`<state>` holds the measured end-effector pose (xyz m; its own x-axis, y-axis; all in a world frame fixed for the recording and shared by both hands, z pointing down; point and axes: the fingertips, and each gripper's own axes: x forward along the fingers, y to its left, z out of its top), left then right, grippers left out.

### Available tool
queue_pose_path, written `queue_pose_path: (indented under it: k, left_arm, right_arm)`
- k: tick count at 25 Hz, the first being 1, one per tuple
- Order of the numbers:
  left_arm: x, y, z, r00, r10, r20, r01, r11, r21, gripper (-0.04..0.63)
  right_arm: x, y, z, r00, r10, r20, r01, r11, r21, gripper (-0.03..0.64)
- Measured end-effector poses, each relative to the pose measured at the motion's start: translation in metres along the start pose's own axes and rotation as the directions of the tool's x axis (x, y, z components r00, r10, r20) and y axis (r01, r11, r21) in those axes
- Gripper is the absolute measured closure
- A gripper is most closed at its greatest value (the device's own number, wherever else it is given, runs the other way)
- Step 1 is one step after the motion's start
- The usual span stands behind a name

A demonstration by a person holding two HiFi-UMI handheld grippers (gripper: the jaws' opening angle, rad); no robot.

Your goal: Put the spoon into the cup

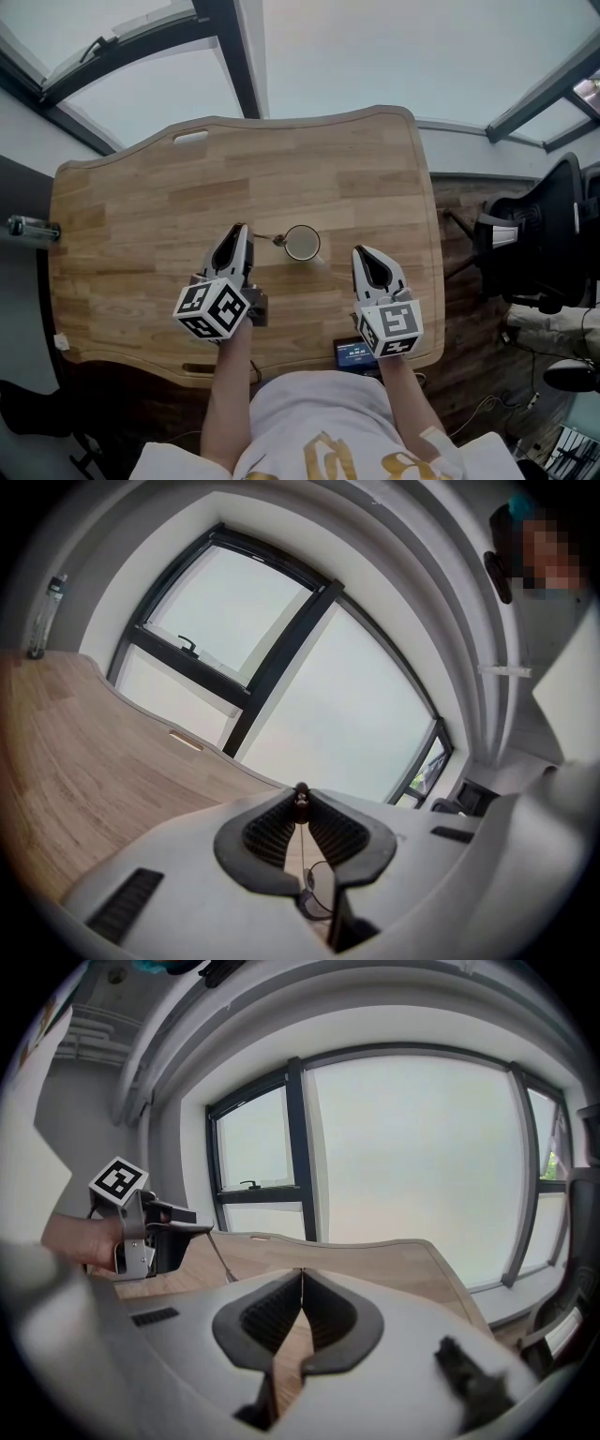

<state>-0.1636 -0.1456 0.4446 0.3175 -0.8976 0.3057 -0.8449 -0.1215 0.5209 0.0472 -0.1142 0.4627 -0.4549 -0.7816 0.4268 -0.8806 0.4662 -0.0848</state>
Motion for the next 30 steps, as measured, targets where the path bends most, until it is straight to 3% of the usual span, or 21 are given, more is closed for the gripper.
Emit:
queue_pose_path:
  k: [30]
  left_arm:
    - [0.017, -0.006, -0.017, 0.998, -0.016, -0.055, 0.017, 1.0, 0.015, 0.546]
  right_arm:
    - [0.012, -0.002, -0.004, 1.0, 0.012, -0.021, -0.012, 1.0, 0.003, 0.585]
